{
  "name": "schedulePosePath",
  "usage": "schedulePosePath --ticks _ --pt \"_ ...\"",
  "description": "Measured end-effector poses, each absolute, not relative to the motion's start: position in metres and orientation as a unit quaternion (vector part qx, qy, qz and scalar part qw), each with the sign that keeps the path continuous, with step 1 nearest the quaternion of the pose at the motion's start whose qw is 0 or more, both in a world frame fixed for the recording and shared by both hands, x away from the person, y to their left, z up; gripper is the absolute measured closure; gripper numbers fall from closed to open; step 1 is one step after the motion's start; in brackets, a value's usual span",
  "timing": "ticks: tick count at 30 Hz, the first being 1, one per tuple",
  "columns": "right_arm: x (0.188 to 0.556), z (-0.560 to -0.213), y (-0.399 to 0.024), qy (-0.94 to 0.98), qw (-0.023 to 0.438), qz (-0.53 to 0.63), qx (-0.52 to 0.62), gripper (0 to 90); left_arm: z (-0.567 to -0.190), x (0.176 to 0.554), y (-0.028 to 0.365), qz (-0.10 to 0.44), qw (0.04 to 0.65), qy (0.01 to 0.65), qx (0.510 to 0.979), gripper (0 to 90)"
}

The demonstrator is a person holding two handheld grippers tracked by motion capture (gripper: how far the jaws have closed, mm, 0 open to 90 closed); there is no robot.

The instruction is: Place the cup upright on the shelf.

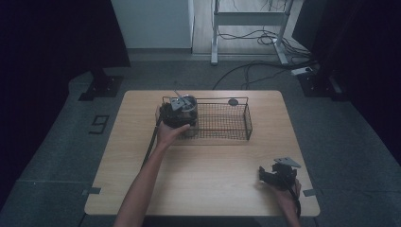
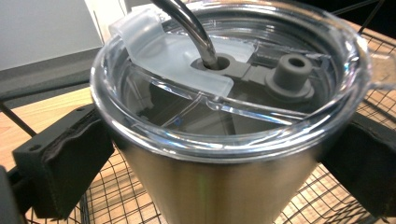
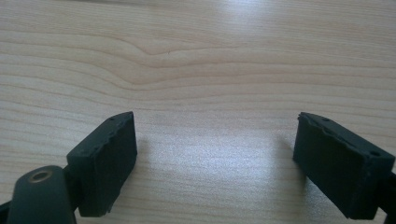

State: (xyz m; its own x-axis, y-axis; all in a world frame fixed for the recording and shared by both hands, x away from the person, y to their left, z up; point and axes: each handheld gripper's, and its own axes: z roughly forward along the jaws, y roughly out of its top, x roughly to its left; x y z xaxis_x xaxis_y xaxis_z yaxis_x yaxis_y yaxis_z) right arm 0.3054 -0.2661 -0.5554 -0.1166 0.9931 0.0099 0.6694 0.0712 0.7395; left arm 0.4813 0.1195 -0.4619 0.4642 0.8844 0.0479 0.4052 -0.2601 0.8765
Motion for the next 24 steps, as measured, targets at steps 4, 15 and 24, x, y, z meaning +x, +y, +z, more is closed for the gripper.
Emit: schedulePosePath --ticks 4,15,24 --pt "0.305 -0.555 -0.266 0.682 0.265 0.305 0.609 13.1 -0.460 0.477 0.122 0.285 0.429 0.432 0.740 0.0" --pt "0.305 -0.555 -0.266 0.682 0.265 0.305 0.609 13.1 -0.451 0.454 0.141 0.298 0.440 0.424 0.734 0.8" --pt "0.305 -0.555 -0.266 0.682 0.265 0.304 0.610 13.1 -0.448 0.429 0.163 0.288 0.446 0.419 0.736 0.9"
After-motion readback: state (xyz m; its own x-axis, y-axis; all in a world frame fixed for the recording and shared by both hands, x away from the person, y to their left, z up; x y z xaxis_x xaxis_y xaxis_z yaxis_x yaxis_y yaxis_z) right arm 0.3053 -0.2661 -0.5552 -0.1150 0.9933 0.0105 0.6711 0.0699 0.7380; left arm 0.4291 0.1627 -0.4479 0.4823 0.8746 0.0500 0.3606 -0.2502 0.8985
